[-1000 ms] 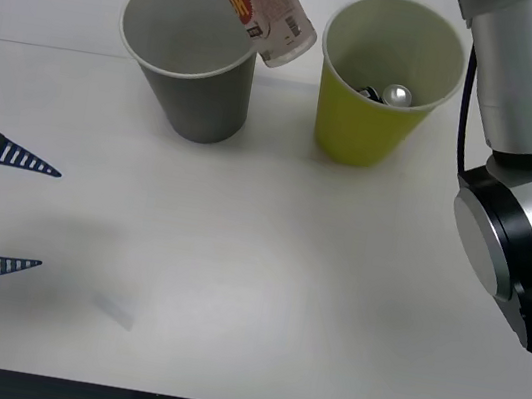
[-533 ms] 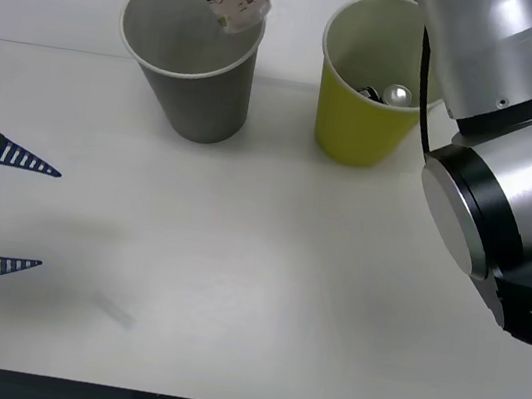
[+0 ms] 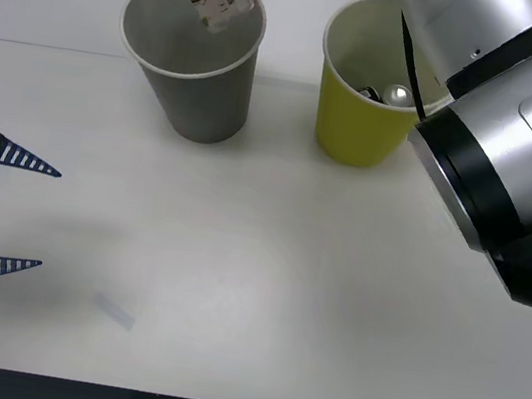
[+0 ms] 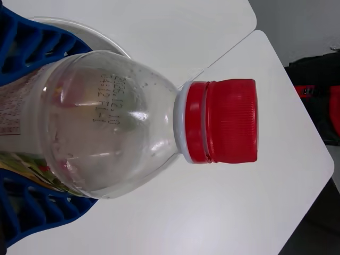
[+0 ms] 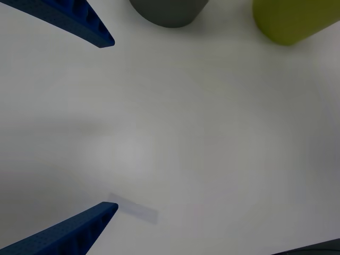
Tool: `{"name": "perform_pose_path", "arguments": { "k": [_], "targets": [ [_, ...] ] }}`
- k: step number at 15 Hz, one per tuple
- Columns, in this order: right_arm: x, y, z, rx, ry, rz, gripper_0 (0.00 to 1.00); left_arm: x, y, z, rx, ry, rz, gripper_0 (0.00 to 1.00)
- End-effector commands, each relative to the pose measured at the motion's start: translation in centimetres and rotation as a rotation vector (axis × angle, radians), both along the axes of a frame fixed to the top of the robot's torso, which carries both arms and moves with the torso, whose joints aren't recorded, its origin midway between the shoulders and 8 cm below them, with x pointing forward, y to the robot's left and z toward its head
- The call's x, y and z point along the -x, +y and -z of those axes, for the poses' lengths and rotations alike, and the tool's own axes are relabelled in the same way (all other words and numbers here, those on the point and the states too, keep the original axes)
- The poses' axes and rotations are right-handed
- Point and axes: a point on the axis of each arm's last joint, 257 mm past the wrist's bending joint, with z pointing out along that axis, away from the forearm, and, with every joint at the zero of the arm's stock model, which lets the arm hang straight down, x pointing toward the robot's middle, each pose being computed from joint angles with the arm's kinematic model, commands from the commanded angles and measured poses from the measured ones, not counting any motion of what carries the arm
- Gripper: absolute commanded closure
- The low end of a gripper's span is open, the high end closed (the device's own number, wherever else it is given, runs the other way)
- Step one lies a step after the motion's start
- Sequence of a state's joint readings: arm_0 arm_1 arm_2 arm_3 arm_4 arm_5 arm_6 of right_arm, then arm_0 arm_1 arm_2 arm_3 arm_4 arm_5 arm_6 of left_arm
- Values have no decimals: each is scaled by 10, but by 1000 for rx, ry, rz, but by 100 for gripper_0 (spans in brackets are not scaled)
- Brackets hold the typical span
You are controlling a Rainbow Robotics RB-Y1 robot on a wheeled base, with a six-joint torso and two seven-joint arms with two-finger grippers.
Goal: Put the can into the green bin and the plastic bottle into the gray bin
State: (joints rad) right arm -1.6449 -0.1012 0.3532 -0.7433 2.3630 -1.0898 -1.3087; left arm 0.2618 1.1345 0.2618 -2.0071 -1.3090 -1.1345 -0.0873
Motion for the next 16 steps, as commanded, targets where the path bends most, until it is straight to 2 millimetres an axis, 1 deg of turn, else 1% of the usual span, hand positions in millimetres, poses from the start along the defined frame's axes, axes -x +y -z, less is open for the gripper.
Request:
{"name": "perform_pose_path", "arguments": {
  "k": [1, 3, 4, 6, 7, 8, 10, 16],
  "targets": [
    [1, 0, 7, 19, 8, -2, 100, 0, 0, 0, 0, 0, 0, 0],
    [2, 0, 8, 16, 16, -2, 100, 0, 0, 0, 0, 0, 0, 0],
    [2, 1, 8, 15, 15, -3, 94, 0, 0, 0, 0, 0, 0, 0],
    [2, 1, 8, 19, 9, -8, 36, 0, 0, 0, 0, 0, 0, 0],
    [1, 1, 8, 24, 0, -14, 18, 0, 0, 0, 0, 0, 0, 0],
    [2, 2, 7, 26, -3, -20, 13, 0, 0, 0, 0, 0, 0, 0],
    [1, 2, 7, 28, -7, -24, 9, 0, 0, 0, 0, 0, 0, 0],
    [2, 3, 6, 29, -12, -29, 7, 0, 0, 0, 0, 0, 0, 0]
  ]
}}
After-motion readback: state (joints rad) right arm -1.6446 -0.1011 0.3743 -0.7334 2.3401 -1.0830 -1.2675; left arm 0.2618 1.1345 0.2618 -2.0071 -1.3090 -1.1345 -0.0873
